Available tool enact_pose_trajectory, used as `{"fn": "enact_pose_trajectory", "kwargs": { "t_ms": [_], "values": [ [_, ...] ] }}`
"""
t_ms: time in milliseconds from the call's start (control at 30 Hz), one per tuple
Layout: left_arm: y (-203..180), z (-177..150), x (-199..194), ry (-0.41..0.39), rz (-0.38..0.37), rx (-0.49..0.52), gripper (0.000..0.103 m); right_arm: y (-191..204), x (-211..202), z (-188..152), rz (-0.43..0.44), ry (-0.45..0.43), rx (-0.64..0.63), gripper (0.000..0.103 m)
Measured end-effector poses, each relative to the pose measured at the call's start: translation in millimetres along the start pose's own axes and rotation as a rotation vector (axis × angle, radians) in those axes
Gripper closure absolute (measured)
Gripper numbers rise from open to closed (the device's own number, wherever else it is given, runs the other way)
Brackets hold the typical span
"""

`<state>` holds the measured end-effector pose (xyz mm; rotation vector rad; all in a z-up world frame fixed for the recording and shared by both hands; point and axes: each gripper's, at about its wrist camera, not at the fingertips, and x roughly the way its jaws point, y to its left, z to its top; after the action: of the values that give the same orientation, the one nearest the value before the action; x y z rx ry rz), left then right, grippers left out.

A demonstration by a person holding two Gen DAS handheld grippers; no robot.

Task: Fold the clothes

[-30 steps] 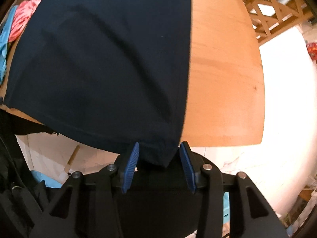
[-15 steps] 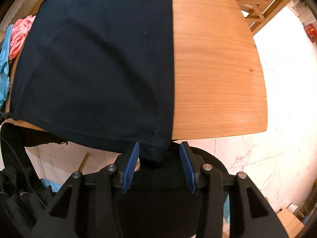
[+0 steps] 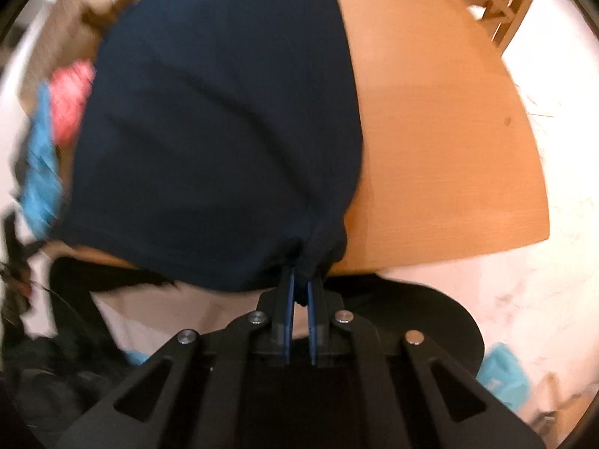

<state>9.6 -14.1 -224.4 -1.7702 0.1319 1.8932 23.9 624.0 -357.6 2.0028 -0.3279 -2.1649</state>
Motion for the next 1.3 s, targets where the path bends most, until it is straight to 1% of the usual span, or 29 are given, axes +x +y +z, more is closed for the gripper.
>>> {"fn": "enact_pose_trajectory", "kwargs": {
  "t_ms": [67, 133, 167, 200, 233, 300, 333, 367, 400, 433, 500, 533, 567, 633, 667, 700, 733, 800, 867, 900, 933, 967, 1000, 1067, 1133, 1267, 1300],
  "values": [
    [1, 11, -19, -0.047, -0.017, -0.007, 0.100, -3, -24, 14, 0.061, -0.073, 0.027, 0.097],
    [3, 32, -36, -0.090, -0.002, 0.021, 0.100, -6, -42, 35, 0.099, -0.134, 0.041, 0.097],
    [4, 42, -42, -0.107, 0.011, 0.035, 0.100, -6, -49, 47, 0.098, -0.158, 0.040, 0.097],
    [0, 51, -45, -0.121, 0.021, 0.046, 0.100, -6, -54, 60, 0.085, -0.179, 0.033, 0.097],
    [-3, 62, -46, -0.130, 0.024, 0.052, 0.100, -2, -59, 82, 0.073, -0.194, 0.026, 0.097],
    [4, 89, -39, -0.146, 0.047, 0.057, 0.100, 11, -68, 143, 0.054, -0.215, 0.009, 0.097],
    [8, 104, -34, -0.155, 0.061, 0.058, 0.100, 39, -68, 148, 0.036, -0.225, -0.001, 0.097],
    [12, 119, -29, -0.164, 0.075, 0.060, 0.100, 84, -64, 132, 0.012, -0.234, -0.010, 0.097],
    [17, 135, -24, -0.173, 0.083, 0.059, 0.100, 99, -60, 122, -0.008, -0.237, -0.015, 0.097],
    [21, 150, -18, -0.177, 0.090, 0.054, 0.100, 100, -60, 127, -0.032, -0.236, -0.019, 0.097],
    [27, 175, 0, -0.181, 0.120, 0.045, 0.100, 117, -64, 156, -0.091, -0.235, -0.033, 0.097],
    [37, 185, 5, -0.171, 0.136, 0.037, 0.099, 116, -66, 167, -0.118, -0.231, -0.048, 0.096],
    [49, 194, 8, -0.152, 0.151, 0.024, 0.095, 109, -64, 175, -0.142, -0.219, -0.067, 0.091],
    [57, 208, 16, -0.132, 0.197, 0.005, 0.094, 102, -57, 189, -0.211, -0.196, -0.058, 0.084],
    [61, 212, 17, -0.130, 0.216, 0.000, 0.093, 99, -55, 195, -0.248, -0.185, -0.048, 0.079],
    [65, 214, 15, -0.135, 0.223, 0.000, 0.090, 96, -56, 198, -0.263, -0.183, -0.041, 0.077],
    [68, 214, 12, -0.142, 0.229, -0.001, 0.089, 93, -59, 198, -0.258, -0.191, -0.040, 0.073],
    [74, 210, 3, -0.157, 0.232, 0.010, 0.085, 90, -65, 196, -0.247, -0.207, -0.052, 0.070],
    [75, 201, -3, -0.172, 0.226, 0.050, 0.085, 86, -68, 187, -0.239, -0.192, -0.105, 0.064],
    [74, 195, -4, -0.174, 0.222, 0.080, 0.084, 82, -68, 181, -0.247, -0.183, -0.134, 0.064],
    [72, 189, -2, -0.164, 0.217, 0.110, 0.084, 78, -65, 175, -0.253, -0.170, -0.155, 0.064],
    [69, 184, 3, -0.136, 0.210, 0.141, 0.084, 75, -60, 171, -0.257, -0.153, -0.169, 0.064],
    [67, 181, 9, -0.108, 0.204, 0.161, 0.084, 73, -54, 169, -0.246, -0.140, -0.173, 0.064],
    [63, 181, 24, -0.051, 0.191, 0.180, 0.084, 71, -42, 168, -0.198, -0.122, -0.173, 0.064],
    [56, 184, 38, -0.015, 0.177, 0.214, 0.084, 80, -33, 168, -0.171, -0.102, -0.210, 0.064],
    [35, 199, 57, 0.020, 0.101, 0.280, 0.084, 107, -14, 175, -0.118, -0.046, -0.302, 0.064],
    [30, 203, 63, 0.032, 0.100, 0.303, 0.084, 114, -8, 177, -0.111, -0.028, -0.329, 0.064]
  ]
}}
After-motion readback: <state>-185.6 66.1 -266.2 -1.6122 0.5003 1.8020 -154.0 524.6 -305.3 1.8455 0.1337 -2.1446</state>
